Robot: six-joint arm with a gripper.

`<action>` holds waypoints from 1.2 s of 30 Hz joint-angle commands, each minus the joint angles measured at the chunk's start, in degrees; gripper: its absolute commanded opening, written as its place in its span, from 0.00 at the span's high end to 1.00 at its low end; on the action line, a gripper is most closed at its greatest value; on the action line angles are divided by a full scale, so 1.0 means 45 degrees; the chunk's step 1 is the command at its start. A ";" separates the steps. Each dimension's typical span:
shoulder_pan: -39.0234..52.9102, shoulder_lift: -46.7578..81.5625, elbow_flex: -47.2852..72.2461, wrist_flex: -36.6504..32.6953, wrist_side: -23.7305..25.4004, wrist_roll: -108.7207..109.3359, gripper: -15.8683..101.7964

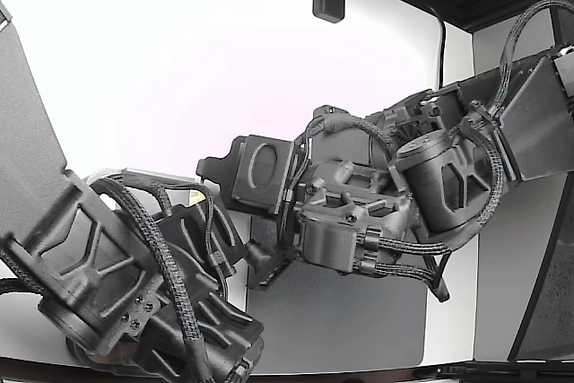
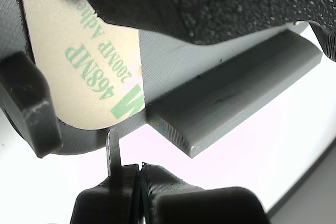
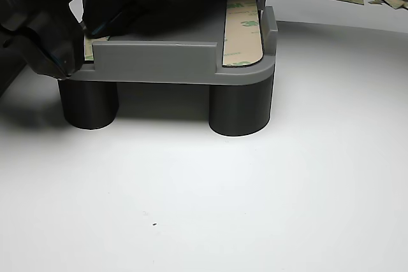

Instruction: Peel off protective film from adhesive tape.

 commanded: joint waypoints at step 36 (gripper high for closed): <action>-0.0059 0.0078 -0.0469 0.0000 0.0078 0.0020 0.96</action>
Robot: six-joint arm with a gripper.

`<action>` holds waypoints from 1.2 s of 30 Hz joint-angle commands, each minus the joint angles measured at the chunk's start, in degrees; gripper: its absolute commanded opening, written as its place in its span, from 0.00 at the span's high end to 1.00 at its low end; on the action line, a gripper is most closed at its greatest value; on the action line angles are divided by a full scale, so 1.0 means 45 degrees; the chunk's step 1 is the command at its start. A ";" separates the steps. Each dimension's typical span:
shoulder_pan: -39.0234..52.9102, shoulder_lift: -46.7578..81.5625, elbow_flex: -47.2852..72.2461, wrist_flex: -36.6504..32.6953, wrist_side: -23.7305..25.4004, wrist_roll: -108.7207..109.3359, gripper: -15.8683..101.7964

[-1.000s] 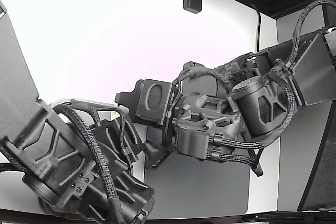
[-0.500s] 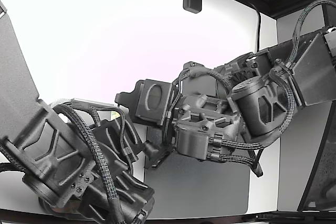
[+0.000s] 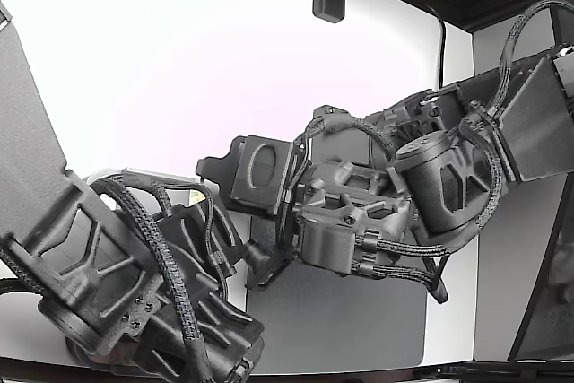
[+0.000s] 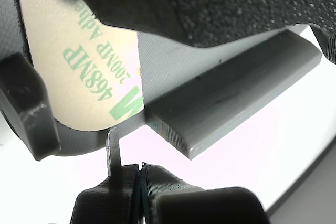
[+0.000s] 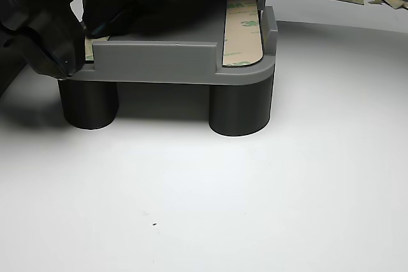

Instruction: Peel off protective film from adhesive tape.

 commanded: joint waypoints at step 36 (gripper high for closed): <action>0.0117 0.0215 -0.0449 0.0117 0.0254 0.0039 0.96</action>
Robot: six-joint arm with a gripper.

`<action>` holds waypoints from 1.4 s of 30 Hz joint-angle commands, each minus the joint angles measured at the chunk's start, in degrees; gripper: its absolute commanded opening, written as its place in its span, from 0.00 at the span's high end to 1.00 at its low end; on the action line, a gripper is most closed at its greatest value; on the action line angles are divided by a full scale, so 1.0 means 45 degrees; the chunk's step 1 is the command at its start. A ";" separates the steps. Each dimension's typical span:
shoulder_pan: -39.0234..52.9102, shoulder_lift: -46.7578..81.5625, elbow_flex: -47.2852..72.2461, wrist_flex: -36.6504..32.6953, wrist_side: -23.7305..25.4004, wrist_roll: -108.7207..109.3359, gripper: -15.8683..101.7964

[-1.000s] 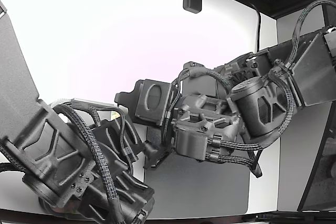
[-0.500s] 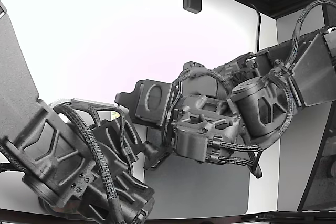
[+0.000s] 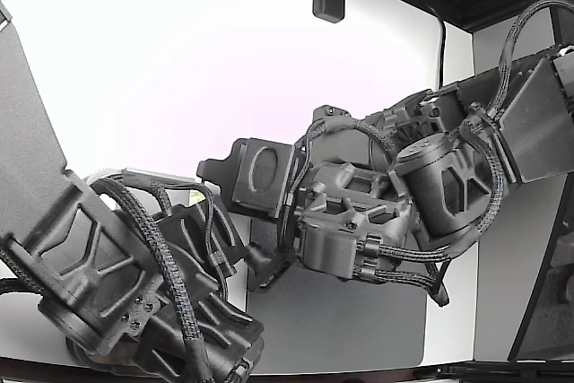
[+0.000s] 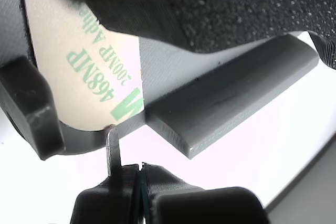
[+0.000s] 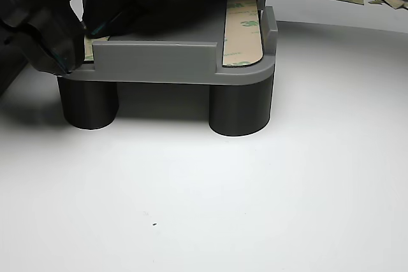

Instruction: Peel off protective film from adhesive tape.

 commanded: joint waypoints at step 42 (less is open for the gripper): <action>-0.0039 -0.0059 -0.0703 0.0273 -0.0059 0.0078 0.96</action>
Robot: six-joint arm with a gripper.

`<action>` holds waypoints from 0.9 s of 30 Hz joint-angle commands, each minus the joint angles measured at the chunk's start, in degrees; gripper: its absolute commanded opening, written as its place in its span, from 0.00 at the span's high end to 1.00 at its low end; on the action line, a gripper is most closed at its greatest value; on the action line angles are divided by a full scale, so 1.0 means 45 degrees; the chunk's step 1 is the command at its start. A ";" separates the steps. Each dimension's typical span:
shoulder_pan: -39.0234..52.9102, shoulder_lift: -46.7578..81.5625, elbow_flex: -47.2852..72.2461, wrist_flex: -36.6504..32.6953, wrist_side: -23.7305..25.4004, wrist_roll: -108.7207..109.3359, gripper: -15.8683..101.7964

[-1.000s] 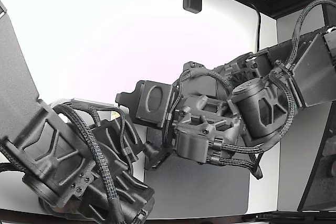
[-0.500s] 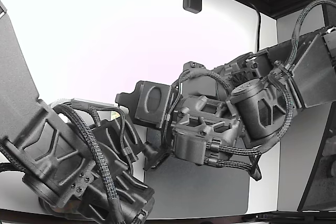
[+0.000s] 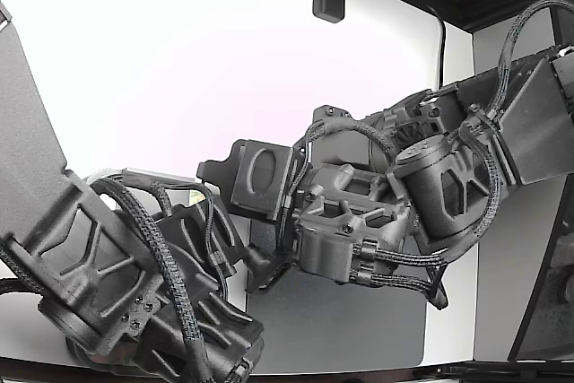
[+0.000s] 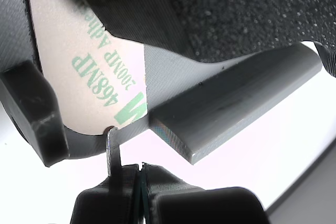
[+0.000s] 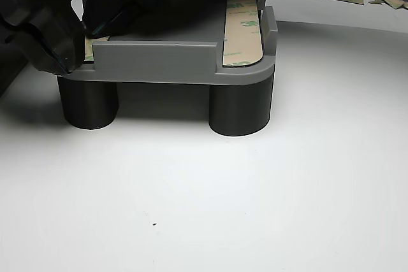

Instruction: Peel off protective film from adhesive tape.

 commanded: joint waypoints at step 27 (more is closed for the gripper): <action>-0.0059 0.0098 -0.0430 0.0000 0.0117 -0.0234 0.96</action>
